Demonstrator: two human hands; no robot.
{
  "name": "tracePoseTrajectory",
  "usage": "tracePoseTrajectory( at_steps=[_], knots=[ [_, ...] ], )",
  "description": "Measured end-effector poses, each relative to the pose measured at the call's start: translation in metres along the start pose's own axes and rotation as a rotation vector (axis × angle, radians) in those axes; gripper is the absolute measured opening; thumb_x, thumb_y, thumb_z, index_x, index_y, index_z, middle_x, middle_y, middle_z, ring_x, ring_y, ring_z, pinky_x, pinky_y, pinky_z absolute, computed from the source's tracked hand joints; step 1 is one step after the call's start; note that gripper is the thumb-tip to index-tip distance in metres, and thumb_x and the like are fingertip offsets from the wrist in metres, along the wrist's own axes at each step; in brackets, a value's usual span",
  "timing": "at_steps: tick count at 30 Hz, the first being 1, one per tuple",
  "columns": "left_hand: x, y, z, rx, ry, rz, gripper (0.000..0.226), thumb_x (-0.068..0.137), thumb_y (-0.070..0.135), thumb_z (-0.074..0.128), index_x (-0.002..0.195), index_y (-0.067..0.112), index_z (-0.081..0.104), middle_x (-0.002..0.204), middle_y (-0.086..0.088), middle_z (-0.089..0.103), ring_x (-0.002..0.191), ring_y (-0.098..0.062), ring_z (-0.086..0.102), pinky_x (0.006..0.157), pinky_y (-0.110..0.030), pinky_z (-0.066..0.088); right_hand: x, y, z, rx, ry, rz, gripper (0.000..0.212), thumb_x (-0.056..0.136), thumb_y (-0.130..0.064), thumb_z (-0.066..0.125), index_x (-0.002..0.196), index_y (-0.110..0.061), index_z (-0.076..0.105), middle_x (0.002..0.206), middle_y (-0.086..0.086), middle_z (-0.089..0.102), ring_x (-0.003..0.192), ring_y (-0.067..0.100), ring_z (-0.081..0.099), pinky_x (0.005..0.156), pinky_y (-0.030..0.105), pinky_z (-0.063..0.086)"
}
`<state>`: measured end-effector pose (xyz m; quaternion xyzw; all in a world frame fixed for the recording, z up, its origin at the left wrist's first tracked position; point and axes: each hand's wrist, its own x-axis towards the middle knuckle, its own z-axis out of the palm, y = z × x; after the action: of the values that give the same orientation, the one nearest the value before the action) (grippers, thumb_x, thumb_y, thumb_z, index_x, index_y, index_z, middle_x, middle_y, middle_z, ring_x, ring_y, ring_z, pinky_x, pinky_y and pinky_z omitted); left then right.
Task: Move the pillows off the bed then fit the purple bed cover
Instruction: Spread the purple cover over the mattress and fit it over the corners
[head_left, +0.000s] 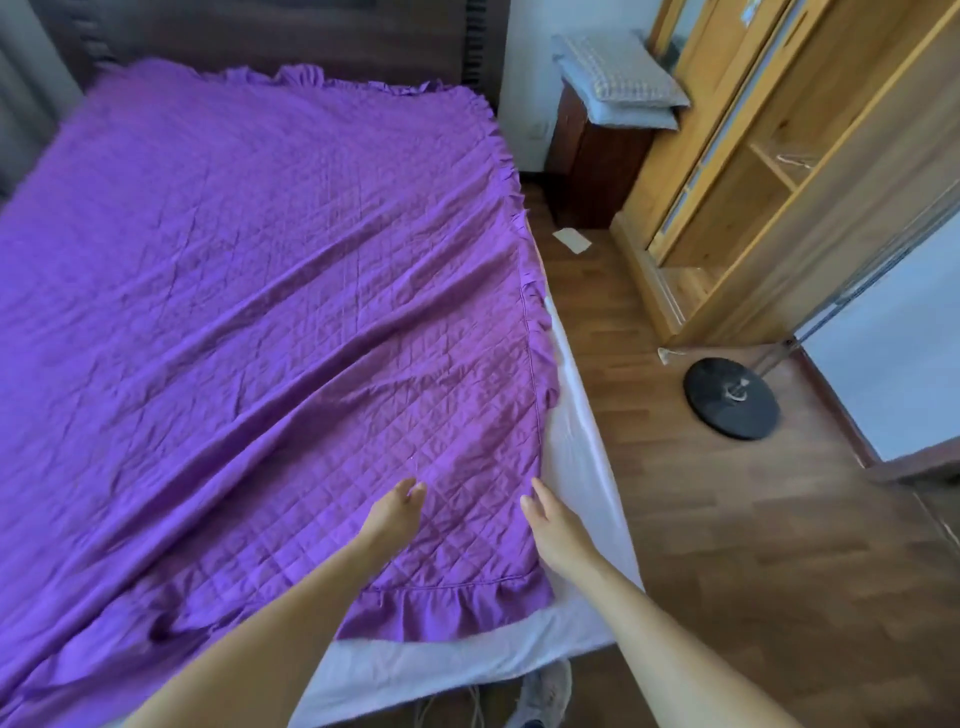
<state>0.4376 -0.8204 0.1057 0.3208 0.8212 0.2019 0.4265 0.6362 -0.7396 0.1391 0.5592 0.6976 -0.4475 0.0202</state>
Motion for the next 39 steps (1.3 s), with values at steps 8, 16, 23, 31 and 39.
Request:
tracePoseTrajectory(
  at_steps=[8,16,23,31,39],
  knots=[
    [-0.016,0.048,0.068,-0.067,0.074,-0.108,0.047,0.101,0.032,0.031,0.141,0.009,0.037,0.141,-0.014,0.047,0.131,-0.029,0.043,0.104,-0.03,0.033,0.047,0.052,-0.083,-0.139,-0.159,-0.057,0.051,0.102,-0.032,0.033,0.148,-0.012,0.024,0.154,0.006,0.028,0.14,0.02,0.029,0.11,0.025,0.022],
    [-0.011,0.049,0.06,-0.152,0.176,-0.166,0.047,0.101,0.033,0.031,0.141,0.01,0.036,0.14,-0.013,0.048,0.131,-0.028,0.043,0.103,-0.03,0.033,0.061,0.021,-0.065,-0.133,-0.249,-0.165,0.052,0.101,-0.033,0.033,0.149,-0.015,0.023,0.152,0.009,0.031,0.139,0.02,0.03,0.11,0.028,0.025],
    [-0.012,0.048,0.087,-0.161,0.176,-0.249,0.045,0.101,0.034,0.031,0.139,0.011,0.038,0.135,-0.016,0.051,0.126,-0.031,0.047,0.098,-0.031,0.037,0.06,0.04,-0.058,-0.14,-0.322,-0.235,0.052,0.101,-0.032,0.034,0.149,-0.017,0.021,0.153,0.007,0.029,0.139,0.02,0.031,0.111,0.027,0.025],
    [-0.016,0.104,0.187,-0.286,0.302,-0.42,0.044,0.1,0.033,0.032,0.138,0.011,0.039,0.137,-0.014,0.051,0.127,-0.031,0.047,0.101,-0.033,0.036,0.1,0.133,-0.143,-0.198,-0.496,-0.324,0.052,0.1,-0.032,0.037,0.149,-0.018,0.023,0.154,0.0,0.027,0.14,0.015,0.028,0.112,0.026,0.022],
    [-0.034,0.114,0.25,-0.409,0.371,-0.492,0.048,0.1,0.036,0.035,0.142,0.014,0.034,0.141,-0.01,0.048,0.13,-0.026,0.044,0.104,-0.031,0.034,0.134,0.154,-0.165,-0.465,-0.608,-0.393,0.054,0.101,-0.034,0.034,0.149,-0.016,0.02,0.156,0.002,0.023,0.142,0.017,0.023,0.116,0.031,0.02]
  ],
)
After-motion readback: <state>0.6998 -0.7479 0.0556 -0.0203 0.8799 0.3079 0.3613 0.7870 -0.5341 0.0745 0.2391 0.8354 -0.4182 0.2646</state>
